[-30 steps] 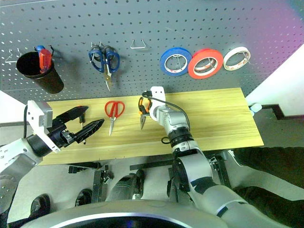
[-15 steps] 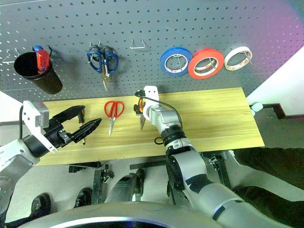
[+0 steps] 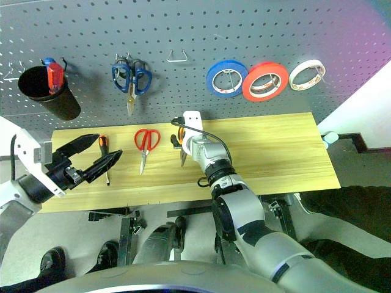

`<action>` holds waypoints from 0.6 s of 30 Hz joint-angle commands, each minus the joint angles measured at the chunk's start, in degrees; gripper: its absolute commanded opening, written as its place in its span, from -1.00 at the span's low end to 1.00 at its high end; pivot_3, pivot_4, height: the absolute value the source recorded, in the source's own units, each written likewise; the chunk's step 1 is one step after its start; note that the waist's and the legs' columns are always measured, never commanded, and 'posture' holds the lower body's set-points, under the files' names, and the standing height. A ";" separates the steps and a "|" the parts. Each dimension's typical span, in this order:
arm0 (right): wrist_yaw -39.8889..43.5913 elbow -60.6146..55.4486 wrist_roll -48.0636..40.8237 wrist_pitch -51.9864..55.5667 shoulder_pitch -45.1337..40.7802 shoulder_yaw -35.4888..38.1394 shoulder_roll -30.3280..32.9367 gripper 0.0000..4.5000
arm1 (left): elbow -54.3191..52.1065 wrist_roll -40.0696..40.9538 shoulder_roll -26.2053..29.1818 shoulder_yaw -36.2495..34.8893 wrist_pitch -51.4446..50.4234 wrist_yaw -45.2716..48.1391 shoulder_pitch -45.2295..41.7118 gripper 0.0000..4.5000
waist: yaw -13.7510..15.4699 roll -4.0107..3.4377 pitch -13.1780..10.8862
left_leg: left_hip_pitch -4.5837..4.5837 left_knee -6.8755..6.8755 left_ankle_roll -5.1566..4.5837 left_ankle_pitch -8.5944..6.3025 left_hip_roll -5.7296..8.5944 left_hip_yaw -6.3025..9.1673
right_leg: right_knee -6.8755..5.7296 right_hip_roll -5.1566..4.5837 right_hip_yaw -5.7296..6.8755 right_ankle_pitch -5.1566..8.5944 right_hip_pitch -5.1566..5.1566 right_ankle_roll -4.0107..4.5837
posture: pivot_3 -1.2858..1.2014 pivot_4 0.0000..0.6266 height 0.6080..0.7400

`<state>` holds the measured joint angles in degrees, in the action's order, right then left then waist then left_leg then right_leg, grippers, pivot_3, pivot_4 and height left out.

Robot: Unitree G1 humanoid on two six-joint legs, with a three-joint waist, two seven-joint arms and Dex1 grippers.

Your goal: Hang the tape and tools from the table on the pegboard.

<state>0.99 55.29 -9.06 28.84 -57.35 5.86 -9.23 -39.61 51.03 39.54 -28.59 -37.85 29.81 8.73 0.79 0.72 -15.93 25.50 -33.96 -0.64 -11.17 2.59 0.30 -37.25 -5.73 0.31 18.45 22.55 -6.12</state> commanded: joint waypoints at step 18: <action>-1.24 4.66 2.19 -4.50 -2.07 -1.26 -2.57 0.99 | -4.66 2.69 2.14 -6.55 0.85 -2.84 2.96 1.00 | 0.13 -0.04 -0.22 | 0.00 0.07 0.02 -0.01 0.00 0.01 | 0.04 0.00 0.00 0.00 0.02 0.01 | 0.28 0.02 1.00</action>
<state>-0.03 59.45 -7.37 25.42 -58.41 5.29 -9.40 -42.20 53.73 41.20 -32.96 -38.13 27.34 11.30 0.92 0.68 -16.15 25.50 -33.89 -0.62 -11.18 2.59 0.31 -37.21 -5.73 0.31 18.45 22.57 -6.11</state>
